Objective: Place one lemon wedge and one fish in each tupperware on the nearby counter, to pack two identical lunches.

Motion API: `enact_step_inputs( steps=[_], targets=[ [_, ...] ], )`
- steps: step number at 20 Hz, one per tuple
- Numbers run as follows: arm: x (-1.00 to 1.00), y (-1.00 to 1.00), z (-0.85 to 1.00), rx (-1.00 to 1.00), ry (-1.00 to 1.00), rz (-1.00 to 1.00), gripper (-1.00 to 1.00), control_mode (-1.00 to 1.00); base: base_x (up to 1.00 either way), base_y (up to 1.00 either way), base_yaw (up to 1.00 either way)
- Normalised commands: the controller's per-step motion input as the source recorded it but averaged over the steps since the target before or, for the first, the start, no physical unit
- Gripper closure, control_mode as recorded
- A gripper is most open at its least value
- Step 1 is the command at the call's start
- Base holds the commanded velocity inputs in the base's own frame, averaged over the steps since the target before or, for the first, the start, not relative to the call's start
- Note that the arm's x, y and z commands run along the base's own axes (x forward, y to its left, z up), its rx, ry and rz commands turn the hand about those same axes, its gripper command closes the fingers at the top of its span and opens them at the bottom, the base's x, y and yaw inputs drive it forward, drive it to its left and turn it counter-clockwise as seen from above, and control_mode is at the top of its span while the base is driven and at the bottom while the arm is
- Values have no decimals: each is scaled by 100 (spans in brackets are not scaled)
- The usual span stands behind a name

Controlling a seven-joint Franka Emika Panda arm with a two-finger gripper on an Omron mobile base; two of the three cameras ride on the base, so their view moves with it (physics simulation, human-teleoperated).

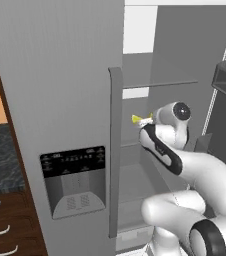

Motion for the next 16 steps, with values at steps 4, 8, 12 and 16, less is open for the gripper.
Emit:
enact_step_inputs(
  steps=[4,8,12,16],
  targets=[
    [59,-12,-1,0,9,13,-100,-100,0,0,0],
    [57,-1,-13,-4,6,12,-100,-100,0,0,0],
    [46,0,-31,-12,0,11,-100,-100,0,0,0],
    [37,-1,-31,-12,0,11,-100,-100,0,0,0]
  ],
)
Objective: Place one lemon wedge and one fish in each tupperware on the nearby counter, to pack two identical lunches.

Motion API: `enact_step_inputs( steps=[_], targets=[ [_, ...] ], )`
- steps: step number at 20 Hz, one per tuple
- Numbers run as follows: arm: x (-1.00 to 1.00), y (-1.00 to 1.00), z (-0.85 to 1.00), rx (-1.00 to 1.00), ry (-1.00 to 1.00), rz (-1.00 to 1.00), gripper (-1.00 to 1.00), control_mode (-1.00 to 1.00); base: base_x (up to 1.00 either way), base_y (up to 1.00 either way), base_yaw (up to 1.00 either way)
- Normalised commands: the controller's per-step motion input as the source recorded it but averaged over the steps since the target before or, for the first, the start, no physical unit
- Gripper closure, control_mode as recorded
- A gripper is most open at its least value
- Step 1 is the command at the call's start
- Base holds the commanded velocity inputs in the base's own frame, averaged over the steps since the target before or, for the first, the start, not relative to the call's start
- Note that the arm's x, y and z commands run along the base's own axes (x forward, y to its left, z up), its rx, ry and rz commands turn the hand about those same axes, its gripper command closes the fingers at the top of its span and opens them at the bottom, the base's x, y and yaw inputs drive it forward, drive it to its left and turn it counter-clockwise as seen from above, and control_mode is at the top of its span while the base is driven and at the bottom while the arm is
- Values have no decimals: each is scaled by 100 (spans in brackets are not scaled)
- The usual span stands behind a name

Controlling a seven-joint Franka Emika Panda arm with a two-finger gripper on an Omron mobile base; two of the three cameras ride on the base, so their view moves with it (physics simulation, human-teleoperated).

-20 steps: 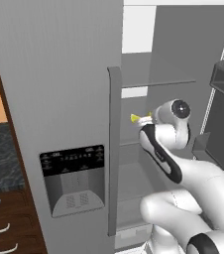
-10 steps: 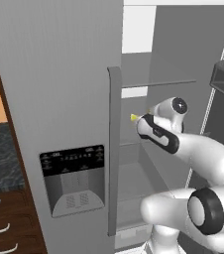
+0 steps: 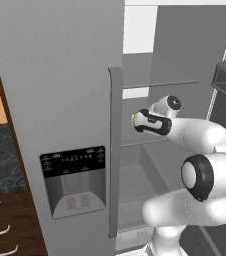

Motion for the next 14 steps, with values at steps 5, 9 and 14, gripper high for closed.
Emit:
enact_step_inputs(
  steps=[5,9,14],
  targets=[
    [28,-5,-8,-2,0,9,-100,-100,0,0,0],
    [32,-9,-24,-2,2,4,-100,-100,0,0,0],
    [24,-4,-29,-4,6,0,-100,-100,0,0,0]
  ],
)
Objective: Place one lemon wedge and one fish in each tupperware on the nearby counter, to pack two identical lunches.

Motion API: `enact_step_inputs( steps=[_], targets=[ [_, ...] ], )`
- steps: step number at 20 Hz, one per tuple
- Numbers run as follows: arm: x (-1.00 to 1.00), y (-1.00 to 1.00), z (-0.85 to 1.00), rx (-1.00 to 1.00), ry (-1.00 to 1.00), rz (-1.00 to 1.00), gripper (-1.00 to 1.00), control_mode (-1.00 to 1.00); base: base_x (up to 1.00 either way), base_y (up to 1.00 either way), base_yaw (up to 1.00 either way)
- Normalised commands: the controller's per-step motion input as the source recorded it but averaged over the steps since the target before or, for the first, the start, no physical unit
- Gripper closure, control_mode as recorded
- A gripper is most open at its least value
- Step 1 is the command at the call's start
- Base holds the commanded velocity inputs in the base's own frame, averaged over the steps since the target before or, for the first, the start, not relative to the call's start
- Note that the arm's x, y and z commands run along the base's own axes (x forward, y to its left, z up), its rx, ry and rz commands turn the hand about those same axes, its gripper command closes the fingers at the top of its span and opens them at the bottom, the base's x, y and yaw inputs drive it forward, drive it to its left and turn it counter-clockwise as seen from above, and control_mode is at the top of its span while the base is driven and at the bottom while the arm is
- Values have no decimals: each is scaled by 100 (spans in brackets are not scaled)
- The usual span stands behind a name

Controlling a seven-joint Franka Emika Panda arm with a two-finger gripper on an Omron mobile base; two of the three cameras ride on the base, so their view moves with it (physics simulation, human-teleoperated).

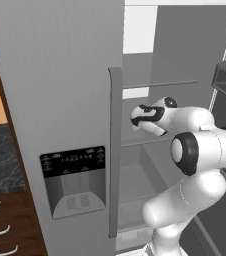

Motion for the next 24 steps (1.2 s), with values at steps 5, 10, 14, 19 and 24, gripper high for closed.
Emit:
enact_step_inputs(
  steps=[5,10,14,19,24],
  targets=[
    [24,-3,-21,-7,3,1,-100,-100,0,0,0],
    [43,-1,-3,0,2,2,-100,-100,0,0,0],
    [49,0,-16,0,2,2,-100,-100,0,0,0],
    [49,-2,-29,-1,5,2,-100,-100,0,0,0],
    [29,0,-36,-2,10,2,-100,-100,0,0,0]
  ],
)
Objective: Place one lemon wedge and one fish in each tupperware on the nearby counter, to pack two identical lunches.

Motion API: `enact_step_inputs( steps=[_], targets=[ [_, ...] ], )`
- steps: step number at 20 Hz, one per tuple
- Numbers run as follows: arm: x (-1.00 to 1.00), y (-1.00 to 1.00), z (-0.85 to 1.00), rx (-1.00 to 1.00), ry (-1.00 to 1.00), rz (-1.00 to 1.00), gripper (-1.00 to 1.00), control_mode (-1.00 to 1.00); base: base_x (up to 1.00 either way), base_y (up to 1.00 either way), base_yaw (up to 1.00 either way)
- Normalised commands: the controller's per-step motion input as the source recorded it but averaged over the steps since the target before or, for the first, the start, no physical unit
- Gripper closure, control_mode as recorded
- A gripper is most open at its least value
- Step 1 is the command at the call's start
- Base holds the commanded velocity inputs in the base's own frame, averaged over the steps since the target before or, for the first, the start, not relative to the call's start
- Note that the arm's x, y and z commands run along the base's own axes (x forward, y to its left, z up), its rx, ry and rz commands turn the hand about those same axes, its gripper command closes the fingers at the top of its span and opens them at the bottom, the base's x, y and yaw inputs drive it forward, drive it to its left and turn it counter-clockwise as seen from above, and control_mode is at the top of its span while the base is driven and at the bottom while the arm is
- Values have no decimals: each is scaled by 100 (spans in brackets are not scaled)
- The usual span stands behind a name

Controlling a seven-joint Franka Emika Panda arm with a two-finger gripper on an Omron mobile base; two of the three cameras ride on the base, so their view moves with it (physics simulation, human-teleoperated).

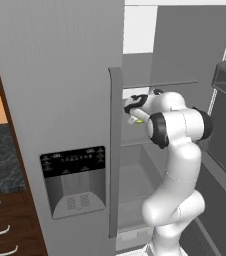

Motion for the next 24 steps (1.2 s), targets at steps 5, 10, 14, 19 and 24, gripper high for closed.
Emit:
enact_step_inputs(
  steps=[5,10,14,19,24],
  targets=[
    [-28,1,-71,-7,20,0,100,-100,0,0,0],
    [-98,25,-82,-12,3,2,100,-100,0,0,0],
    [-100,4,-27,-3,0,5,100,-100,0,0,0],
    [-100,0,1,0,-1,6,100,-100,0,0,0],
    [-100,0,25,0,-1,6,100,-100,0,0,0]
  ],
)
